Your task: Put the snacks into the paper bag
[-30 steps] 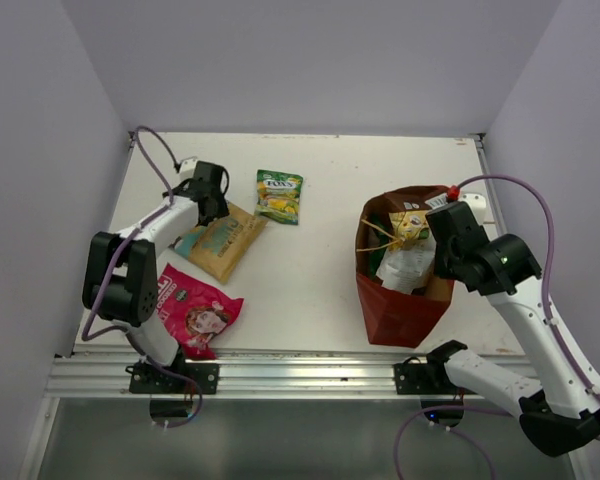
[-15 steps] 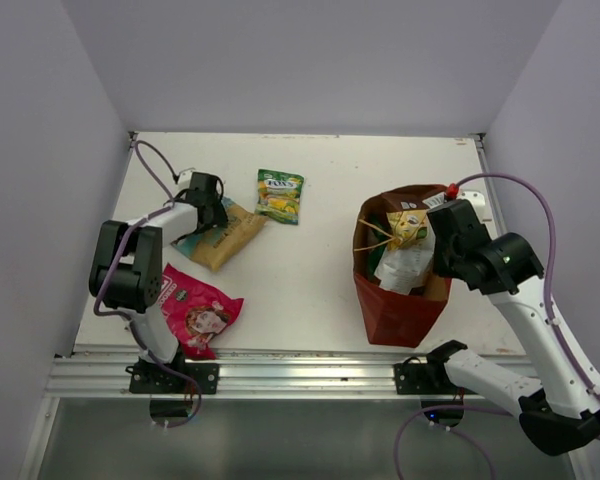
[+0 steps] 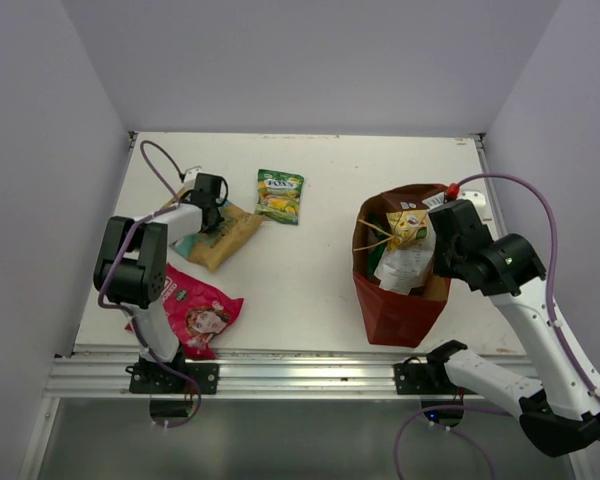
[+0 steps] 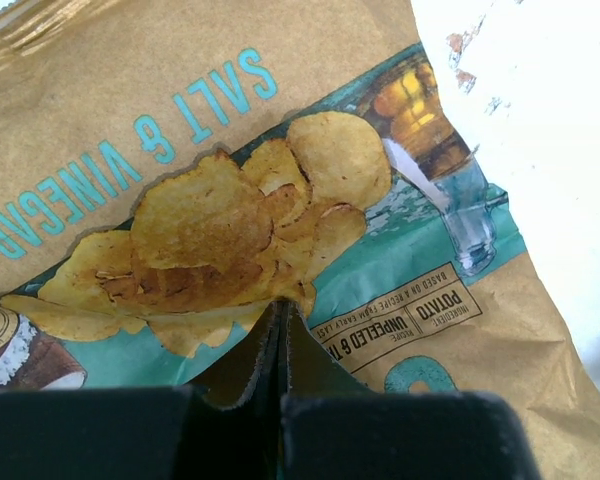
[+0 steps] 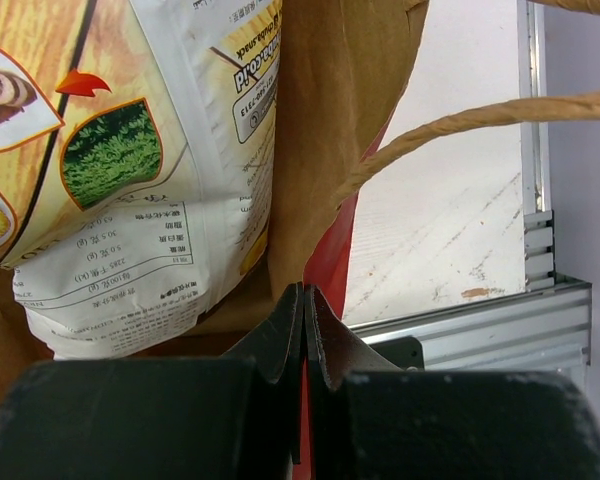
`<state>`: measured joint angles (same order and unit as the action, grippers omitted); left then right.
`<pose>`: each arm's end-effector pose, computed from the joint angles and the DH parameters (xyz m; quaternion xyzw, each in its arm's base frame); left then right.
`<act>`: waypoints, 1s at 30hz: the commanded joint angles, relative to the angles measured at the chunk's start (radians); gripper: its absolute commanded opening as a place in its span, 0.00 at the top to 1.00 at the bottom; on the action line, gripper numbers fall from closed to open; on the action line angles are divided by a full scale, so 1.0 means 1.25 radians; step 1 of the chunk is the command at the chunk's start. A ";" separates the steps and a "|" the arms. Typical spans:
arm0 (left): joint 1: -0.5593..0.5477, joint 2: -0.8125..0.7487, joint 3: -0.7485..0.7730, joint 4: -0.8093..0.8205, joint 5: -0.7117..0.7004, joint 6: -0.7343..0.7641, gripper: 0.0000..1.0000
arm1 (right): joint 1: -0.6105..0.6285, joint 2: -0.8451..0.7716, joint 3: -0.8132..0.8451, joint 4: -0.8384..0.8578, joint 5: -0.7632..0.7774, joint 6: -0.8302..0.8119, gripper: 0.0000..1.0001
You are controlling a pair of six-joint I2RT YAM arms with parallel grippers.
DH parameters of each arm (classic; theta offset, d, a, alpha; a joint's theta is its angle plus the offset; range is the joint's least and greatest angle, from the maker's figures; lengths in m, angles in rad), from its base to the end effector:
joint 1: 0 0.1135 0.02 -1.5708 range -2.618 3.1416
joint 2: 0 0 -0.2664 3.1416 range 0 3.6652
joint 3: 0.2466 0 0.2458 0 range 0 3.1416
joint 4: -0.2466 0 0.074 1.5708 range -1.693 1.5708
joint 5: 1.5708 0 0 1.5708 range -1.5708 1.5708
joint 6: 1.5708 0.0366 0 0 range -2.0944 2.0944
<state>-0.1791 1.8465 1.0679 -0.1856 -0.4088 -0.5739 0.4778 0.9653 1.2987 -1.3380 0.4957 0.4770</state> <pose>0.3624 -0.0508 0.1568 -0.2427 0.9045 0.0726 0.3432 0.1243 0.0448 0.3776 0.0682 0.9309 -0.0848 0.3488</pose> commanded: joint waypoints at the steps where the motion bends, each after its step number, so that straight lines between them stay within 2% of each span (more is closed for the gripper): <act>1: 0.010 -0.006 -0.048 -0.090 0.003 0.039 1.00 | 0.001 -0.011 0.024 0.022 -0.014 -0.010 1.00; 8: 0.010 -0.186 -0.041 -0.064 -0.034 0.047 1.00 | 0.002 -0.003 0.020 0.031 -0.031 -0.012 1.00; 9: 0.010 -0.221 -0.040 -0.048 -0.041 0.047 0.97 | 0.002 -0.003 0.018 0.031 -0.033 -0.011 1.00; 10: 0.010 -0.234 -0.037 -0.044 -0.064 0.046 0.83 | 0.002 -0.002 0.016 0.032 -0.035 -0.012 1.00; 12: 0.011 -0.240 -0.017 -0.039 -0.086 0.050 0.67 | 0.002 -0.002 0.018 0.032 -0.036 -0.012 1.00; 13: 0.011 -0.228 -0.004 -0.048 -0.095 0.055 0.31 | 0.002 -0.002 0.018 0.032 -0.038 -0.013 1.00; 15: 0.018 -0.162 0.055 -0.087 -0.109 0.066 0.01 | 0.002 0.002 0.023 0.033 -0.038 -0.017 1.00; 19: 0.059 -0.015 0.180 -0.136 -0.010 0.103 0.00 | 0.001 0.006 0.034 0.027 -0.039 -0.025 1.00; 22: 0.092 0.073 0.218 -0.136 0.021 0.120 0.00 | 0.002 0.006 0.043 0.026 -0.044 -0.029 1.00; 28: 0.129 0.171 0.254 -0.180 0.017 0.135 0.01 | 0.002 0.016 0.065 0.021 -0.037 -0.033 1.00; 29: 0.129 0.173 0.248 -0.174 0.020 0.141 0.08 | 0.002 0.016 0.064 0.026 -0.036 -0.032 1.00; 30: 0.129 0.173 0.240 -0.172 0.023 0.146 0.81 | 0.002 0.016 0.062 0.027 -0.041 -0.033 1.00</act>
<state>-0.0277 2.0243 1.3720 -0.3393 -0.3882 -0.4404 0.4778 0.9764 1.3472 -1.3293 0.4526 0.4515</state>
